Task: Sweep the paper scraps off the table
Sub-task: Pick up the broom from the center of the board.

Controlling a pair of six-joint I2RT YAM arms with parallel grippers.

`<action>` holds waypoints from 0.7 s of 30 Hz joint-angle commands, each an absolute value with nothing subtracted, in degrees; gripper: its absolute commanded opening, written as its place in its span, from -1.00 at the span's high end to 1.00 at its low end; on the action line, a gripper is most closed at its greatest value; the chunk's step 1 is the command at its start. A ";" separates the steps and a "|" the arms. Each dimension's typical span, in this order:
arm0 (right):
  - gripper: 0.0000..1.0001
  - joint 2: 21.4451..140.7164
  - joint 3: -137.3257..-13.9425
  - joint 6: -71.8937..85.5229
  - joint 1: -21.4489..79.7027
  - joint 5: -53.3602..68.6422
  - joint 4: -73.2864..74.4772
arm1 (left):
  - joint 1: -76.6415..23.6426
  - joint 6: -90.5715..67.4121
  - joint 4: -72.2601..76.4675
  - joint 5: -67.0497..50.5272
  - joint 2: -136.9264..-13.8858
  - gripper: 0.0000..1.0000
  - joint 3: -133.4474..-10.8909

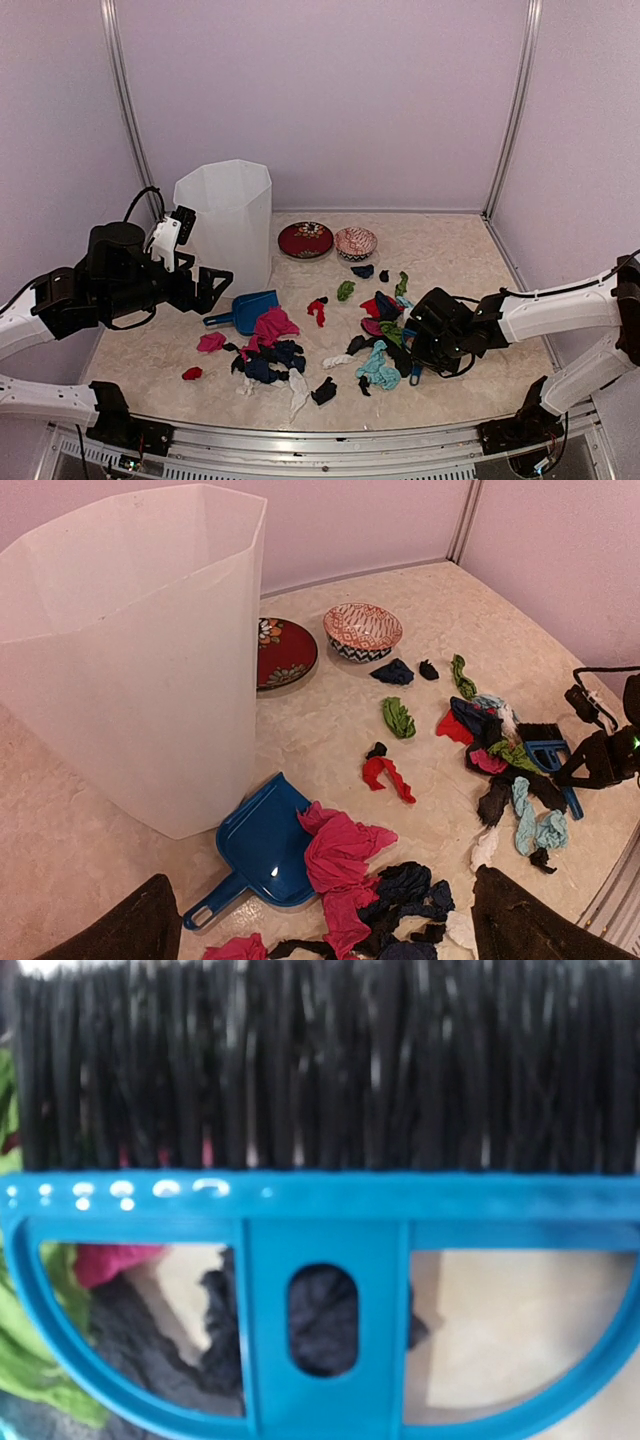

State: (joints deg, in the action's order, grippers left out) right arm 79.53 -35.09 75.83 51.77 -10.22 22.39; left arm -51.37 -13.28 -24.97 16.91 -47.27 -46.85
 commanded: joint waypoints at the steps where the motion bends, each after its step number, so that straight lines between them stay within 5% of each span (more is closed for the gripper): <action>1: 0.75 79.50 -34.51 76.18 52.56 -11.13 24.29 | -51.43 -13.55 -24.43 17.14 -47.02 -0.97 -46.32; 5: 1.00 77.75 -35.80 76.13 52.55 -12.92 27.04 | -51.43 -13.54 -24.43 17.27 -47.11 -0.98 -46.32; 21: 1.00 66.97 -41.48 68.66 52.45 -26.54 36.90 | -50.95 -13.54 -24.43 18.02 -48.19 -0.97 -46.40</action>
